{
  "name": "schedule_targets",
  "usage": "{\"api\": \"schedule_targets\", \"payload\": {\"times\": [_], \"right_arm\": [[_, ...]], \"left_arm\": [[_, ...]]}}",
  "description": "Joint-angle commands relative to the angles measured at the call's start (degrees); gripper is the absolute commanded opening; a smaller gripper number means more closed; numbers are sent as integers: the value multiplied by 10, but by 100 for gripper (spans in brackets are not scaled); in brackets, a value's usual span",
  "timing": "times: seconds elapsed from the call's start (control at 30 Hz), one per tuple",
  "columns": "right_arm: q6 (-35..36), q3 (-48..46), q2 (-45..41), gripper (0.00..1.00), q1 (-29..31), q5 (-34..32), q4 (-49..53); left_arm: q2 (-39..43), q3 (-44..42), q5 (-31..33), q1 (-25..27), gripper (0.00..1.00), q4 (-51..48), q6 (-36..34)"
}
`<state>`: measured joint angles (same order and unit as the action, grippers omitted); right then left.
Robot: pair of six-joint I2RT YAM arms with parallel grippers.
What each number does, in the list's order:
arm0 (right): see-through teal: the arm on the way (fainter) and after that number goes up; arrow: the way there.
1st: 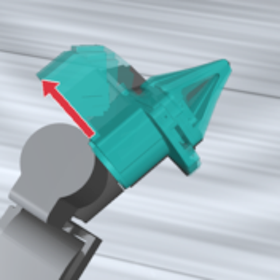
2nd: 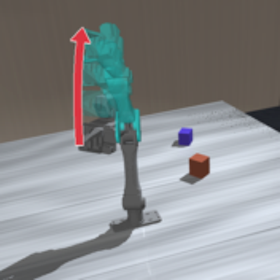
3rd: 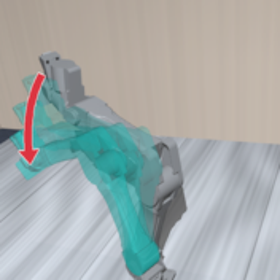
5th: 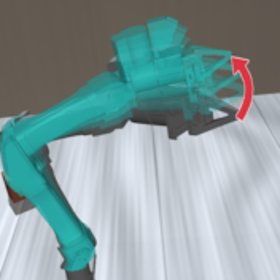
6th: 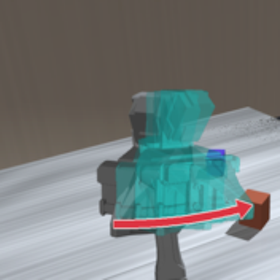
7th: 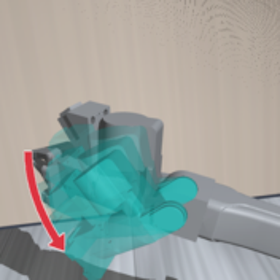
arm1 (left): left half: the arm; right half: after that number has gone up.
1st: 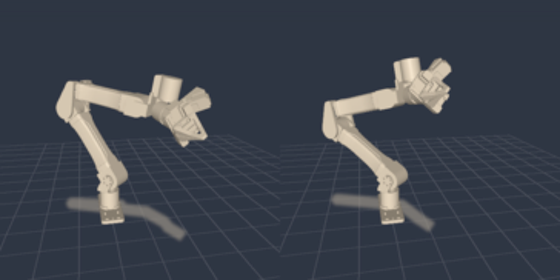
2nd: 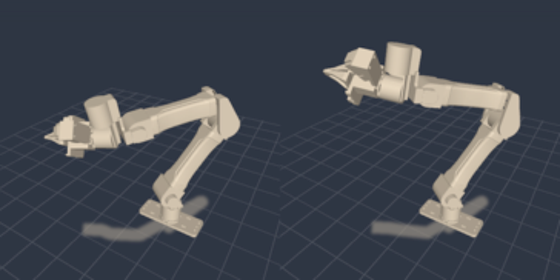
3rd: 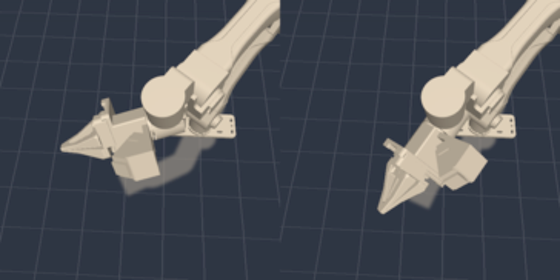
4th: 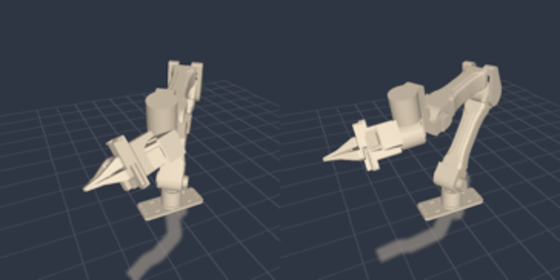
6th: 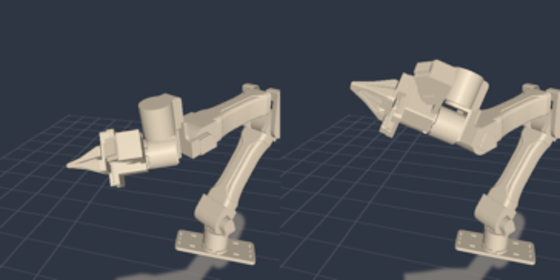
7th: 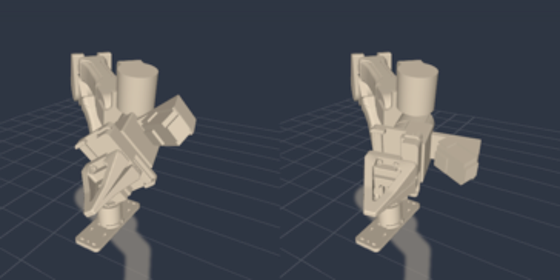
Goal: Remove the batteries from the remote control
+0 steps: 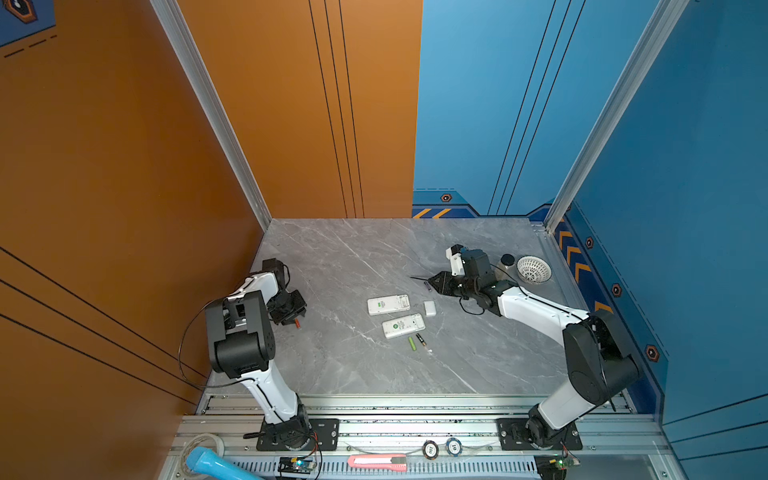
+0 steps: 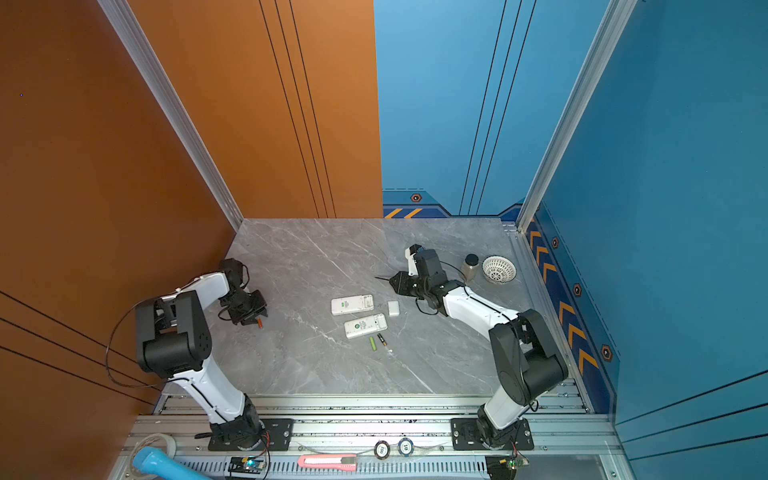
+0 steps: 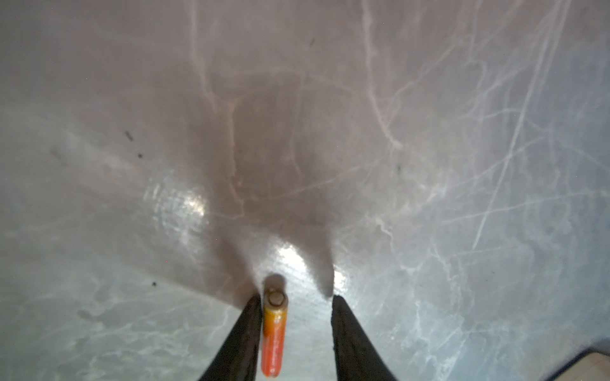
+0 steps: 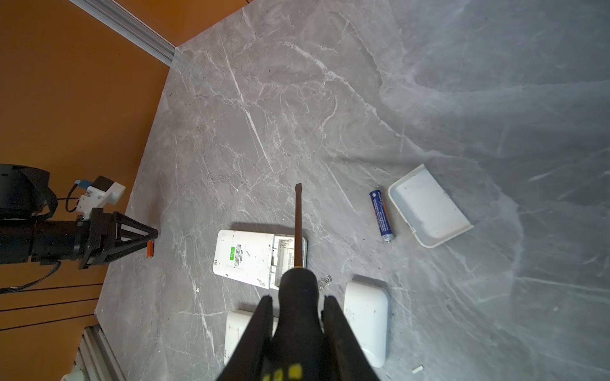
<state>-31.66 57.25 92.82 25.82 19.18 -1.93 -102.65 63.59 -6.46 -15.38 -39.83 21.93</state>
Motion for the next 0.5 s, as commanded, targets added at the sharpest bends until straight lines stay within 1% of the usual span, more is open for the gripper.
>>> {"api": "schedule_targets", "payload": {"times": [0.0, 0.1, 0.13, 0.17, 0.3, 0.33, 0.4, 0.47], "right_arm": [[13, 0, -25, 0, -4, -16, 15], [14, -2, -26, 0, -3, -18, 16], [14, -2, -26, 0, -3, -20, 17], [15, -1, -27, 0, -4, -22, 19], [15, -2, -24, 0, -4, -40, 30], [15, 1, -20, 0, -5, -57, 48], [10, 3, -18, 0, -8, -92, 78], [0, -4, -21, 0, -12, -135, 99]], "left_arm": [[-14, -41, -2, 8, 37, -48, 9], [-14, -42, -5, 16, 28, -48, 9], [-12, -42, -3, 18, 22, -49, 11], [-11, -62, -2, 21, 18, -49, 13], [-11, -63, -9, 41, 2, -49, 7], [-12, -57, -17, 54, 0, -48, 6], [-12, -49, -38, 87, 0, -50, 13], [-12, -14, -56, 142, 0, -49, 25]]}}
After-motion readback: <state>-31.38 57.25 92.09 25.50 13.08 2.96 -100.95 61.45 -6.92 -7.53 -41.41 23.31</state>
